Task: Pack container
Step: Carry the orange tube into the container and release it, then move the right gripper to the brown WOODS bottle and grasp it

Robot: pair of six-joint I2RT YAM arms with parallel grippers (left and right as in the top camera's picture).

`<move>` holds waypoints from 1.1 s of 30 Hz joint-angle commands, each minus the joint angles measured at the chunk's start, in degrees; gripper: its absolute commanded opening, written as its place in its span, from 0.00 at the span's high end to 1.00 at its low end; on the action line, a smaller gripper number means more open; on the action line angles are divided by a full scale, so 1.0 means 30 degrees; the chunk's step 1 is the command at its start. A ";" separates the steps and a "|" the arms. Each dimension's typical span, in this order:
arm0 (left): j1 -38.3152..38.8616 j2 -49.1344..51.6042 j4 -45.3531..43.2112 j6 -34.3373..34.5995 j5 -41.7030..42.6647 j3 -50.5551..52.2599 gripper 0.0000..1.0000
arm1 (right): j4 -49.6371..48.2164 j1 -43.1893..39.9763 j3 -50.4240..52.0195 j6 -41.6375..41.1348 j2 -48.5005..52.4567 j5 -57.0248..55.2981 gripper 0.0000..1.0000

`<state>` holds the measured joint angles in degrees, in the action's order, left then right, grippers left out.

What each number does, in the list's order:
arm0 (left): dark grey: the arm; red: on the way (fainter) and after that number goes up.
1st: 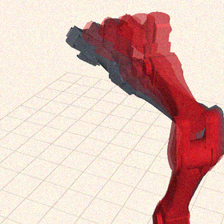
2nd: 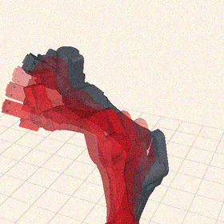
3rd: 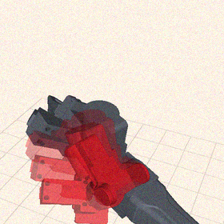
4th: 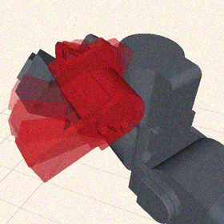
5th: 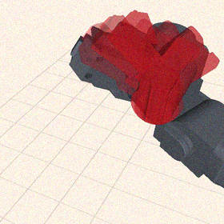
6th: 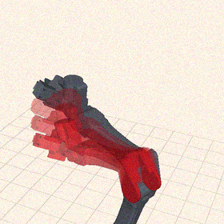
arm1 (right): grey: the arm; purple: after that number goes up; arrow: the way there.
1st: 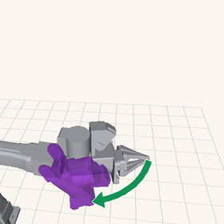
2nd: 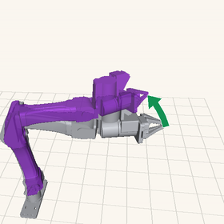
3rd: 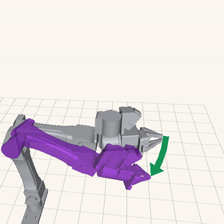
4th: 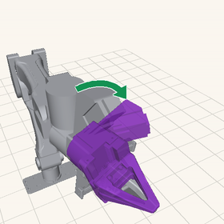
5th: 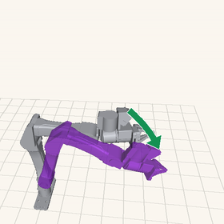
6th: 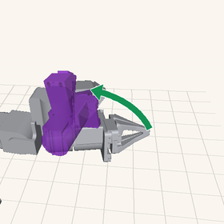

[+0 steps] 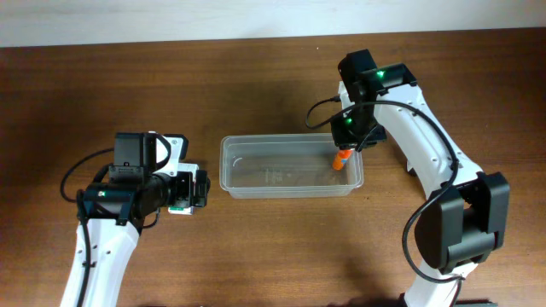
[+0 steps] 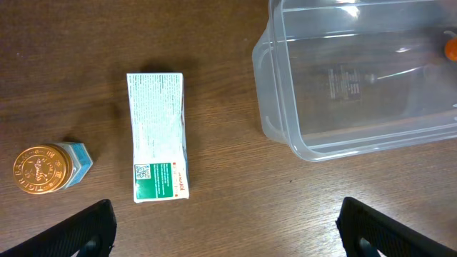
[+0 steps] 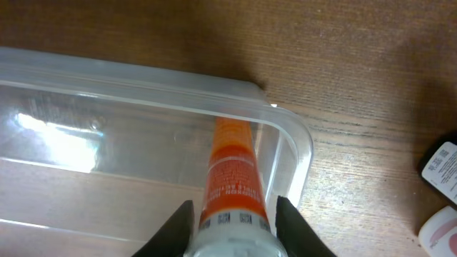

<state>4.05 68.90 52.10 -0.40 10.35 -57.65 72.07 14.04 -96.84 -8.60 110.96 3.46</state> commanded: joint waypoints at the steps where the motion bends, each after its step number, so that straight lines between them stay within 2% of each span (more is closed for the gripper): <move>1: -0.0036 0.0066 -0.0007 0.0066 0.0270 -0.0321 0.00 | -0.0058 0.0189 0.0306 0.0058 0.0124 -0.0240 0.69; 9: -0.0029 0.0066 0.0007 0.0066 0.0277 -0.0321 0.01 | -0.0044 0.0211 0.0532 0.0080 -0.0051 -0.0240 0.70; 13: -0.0036 0.0066 0.0007 0.0066 0.0277 -0.0321 0.00 | 0.0342 0.0204 -0.0248 0.0284 -0.0969 -0.0240 0.67; 19: -0.0036 0.0066 0.0000 0.0066 0.0277 -0.0321 0.01 | 0.1443 0.0146 -0.2798 0.0780 -0.3111 -0.0568 0.53; 22: -0.0036 0.0066 0.0007 0.0066 0.0277 -0.0321 0.01 | 0.1763 -0.0277 -0.3840 0.0663 -0.4233 -0.1428 0.50; 23: -0.0036 0.0066 0.0007 0.0066 0.0277 -0.0321 0.01 | 0.1763 -0.0517 -0.3949 0.0481 -0.4503 -0.1712 0.46; 26: -0.0036 0.0066 0.0007 0.0066 0.0277 -0.0321 0.01 | 0.1851 -0.1902 -0.3971 -0.0459 -0.5027 -0.2769 0.40; 28: -0.0036 0.0066 0.0007 0.0066 0.0277 -0.0321 0.01 | 0.2004 -0.2951 -0.3934 -0.0627 -0.4925 -0.2667 0.32; 33: -0.0036 0.0066 0.0000 0.0066 0.0270 -0.0321 0.00 | 0.2353 -0.5523 -0.3213 -0.0896 -0.3767 -0.1778 0.30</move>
<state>4.05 68.90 52.10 -0.40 10.35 -57.65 78.91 0.40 -108.31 -10.09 96.64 -2.33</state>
